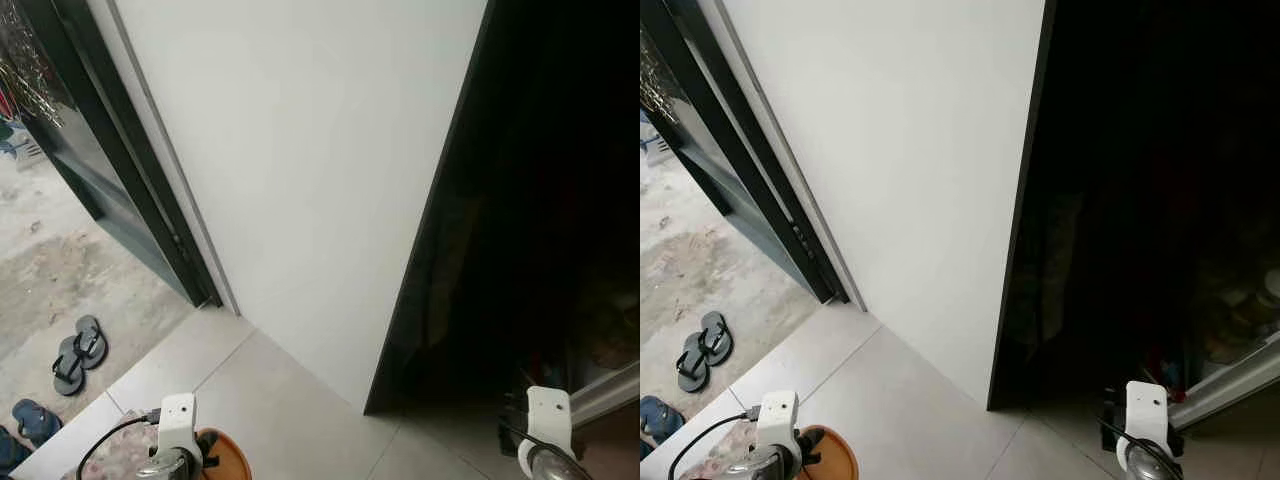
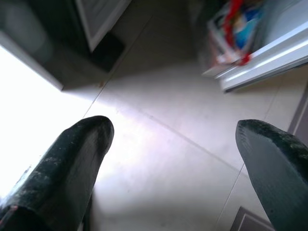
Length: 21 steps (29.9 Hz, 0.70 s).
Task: Restocking fridge
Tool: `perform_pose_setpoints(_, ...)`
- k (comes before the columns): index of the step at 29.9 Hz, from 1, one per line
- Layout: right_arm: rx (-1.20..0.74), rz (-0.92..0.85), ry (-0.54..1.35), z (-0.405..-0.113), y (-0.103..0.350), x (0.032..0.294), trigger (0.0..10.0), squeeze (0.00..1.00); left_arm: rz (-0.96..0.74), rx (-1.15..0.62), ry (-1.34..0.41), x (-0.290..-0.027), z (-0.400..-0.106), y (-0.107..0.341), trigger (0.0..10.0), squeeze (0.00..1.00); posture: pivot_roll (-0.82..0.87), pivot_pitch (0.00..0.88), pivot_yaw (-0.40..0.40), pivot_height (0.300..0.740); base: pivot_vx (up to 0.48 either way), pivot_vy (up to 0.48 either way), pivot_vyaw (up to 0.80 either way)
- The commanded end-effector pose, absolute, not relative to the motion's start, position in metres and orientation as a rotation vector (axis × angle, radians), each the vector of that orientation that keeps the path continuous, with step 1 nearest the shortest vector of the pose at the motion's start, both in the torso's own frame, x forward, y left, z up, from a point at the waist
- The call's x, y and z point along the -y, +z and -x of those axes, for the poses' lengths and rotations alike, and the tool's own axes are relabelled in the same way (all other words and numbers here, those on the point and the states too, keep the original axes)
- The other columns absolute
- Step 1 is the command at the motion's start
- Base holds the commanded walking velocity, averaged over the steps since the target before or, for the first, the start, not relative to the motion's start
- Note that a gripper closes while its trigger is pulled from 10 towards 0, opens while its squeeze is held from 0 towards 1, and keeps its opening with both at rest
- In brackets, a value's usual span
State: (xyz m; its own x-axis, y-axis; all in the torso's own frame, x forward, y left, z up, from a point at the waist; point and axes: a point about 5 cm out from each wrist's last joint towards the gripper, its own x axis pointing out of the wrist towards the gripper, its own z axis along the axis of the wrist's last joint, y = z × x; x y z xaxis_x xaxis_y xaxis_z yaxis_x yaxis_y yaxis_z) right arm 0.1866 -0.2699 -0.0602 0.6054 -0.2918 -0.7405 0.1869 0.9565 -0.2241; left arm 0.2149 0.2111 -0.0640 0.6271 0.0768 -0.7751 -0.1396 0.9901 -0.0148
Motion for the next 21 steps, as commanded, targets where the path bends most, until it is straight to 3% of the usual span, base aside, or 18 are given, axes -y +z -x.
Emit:
perform_pose_setpoints(1,-0.900,0.138,-0.201,-0.182,-0.066,0.260,10.0,0.00,0.081,-0.932,0.136,-0.213,-0.203,-0.071,10.0,0.00,-0.04,0.057,0.038,0.740,0.000,0.000,0.00)
perform_pose_setpoints(8,-0.998,0.099,-0.188,-0.162,-0.083,0.238,10.0,0.00,0.067,-0.948,0.122,-0.213,-0.202,-0.072,10.0,0.00,-0.04,0.043,0.035,0.740,0.000,0.000,0.00)
perform_pose_setpoints(13,-1.057,0.148,-0.133,-0.151,-0.089,0.236,10.0,0.00,0.056,-0.949,0.108,-0.212,-0.202,-0.072,10.0,0.00,-0.03,0.040,0.032,0.740,0.000,0.000,0.00)
perform_pose_setpoints(21,-1.081,0.144,-0.177,-0.140,-0.094,0.234,10.0,0.00,0.053,-0.953,0.106,-0.212,-0.201,-0.072,10.0,0.00,-0.03,0.055,0.028,0.740,0.000,-0.312,0.00)
